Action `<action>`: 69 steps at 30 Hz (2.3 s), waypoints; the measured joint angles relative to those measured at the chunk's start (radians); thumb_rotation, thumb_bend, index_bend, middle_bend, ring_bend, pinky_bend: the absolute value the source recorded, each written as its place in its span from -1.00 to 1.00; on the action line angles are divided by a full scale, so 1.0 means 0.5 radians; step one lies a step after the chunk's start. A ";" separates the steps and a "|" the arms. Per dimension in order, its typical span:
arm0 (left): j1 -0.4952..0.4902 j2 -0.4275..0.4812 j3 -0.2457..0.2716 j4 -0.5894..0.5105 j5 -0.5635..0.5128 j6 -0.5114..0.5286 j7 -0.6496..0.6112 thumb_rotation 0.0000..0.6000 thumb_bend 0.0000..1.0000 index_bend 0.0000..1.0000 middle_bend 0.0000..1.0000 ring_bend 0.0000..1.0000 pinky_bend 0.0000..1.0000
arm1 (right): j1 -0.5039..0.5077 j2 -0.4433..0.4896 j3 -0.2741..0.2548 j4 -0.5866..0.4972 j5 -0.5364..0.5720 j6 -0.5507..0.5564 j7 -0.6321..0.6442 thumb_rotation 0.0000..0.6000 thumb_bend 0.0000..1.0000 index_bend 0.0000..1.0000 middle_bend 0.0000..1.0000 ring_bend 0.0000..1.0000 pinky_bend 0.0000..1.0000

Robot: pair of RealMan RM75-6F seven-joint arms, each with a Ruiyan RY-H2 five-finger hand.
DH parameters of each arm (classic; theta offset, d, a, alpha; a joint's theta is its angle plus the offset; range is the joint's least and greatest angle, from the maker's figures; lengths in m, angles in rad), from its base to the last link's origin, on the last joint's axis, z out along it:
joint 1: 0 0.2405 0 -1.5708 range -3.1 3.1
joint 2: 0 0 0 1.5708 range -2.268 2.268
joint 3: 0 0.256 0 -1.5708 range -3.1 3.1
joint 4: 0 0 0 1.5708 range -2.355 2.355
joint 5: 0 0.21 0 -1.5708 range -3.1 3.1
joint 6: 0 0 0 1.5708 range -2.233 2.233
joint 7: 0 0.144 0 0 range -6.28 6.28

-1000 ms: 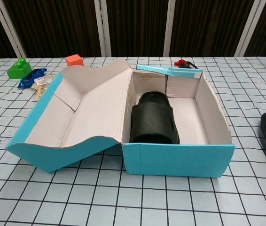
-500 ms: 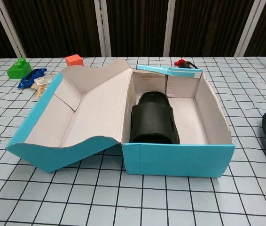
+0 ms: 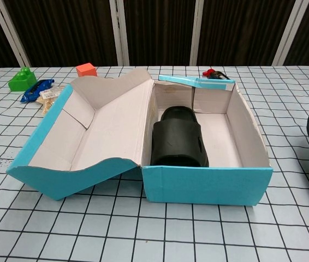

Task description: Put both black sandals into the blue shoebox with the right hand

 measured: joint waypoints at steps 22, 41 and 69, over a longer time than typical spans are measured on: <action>0.016 0.026 -0.005 -0.009 0.002 0.012 -0.058 1.00 -0.26 -0.98 -1.00 -1.00 -0.94 | -0.548 0.526 0.682 -0.368 -1.029 0.265 1.001 1.00 -0.33 0.10 -0.20 -0.64 -1.00; 0.030 0.044 -0.012 -0.026 -0.016 0.017 -0.066 1.00 -0.26 -0.98 -1.00 -1.00 -0.94 | -0.894 -0.238 1.025 0.070 -1.842 0.916 1.392 1.00 -0.31 0.11 -0.16 -0.62 -1.00; 0.007 0.027 -0.021 -0.010 -0.048 -0.030 -0.021 1.00 -0.26 -0.98 -1.00 -1.00 -0.94 | -0.971 -0.814 0.838 0.765 -2.391 1.089 1.482 1.00 -0.27 0.16 -0.15 -0.62 -1.00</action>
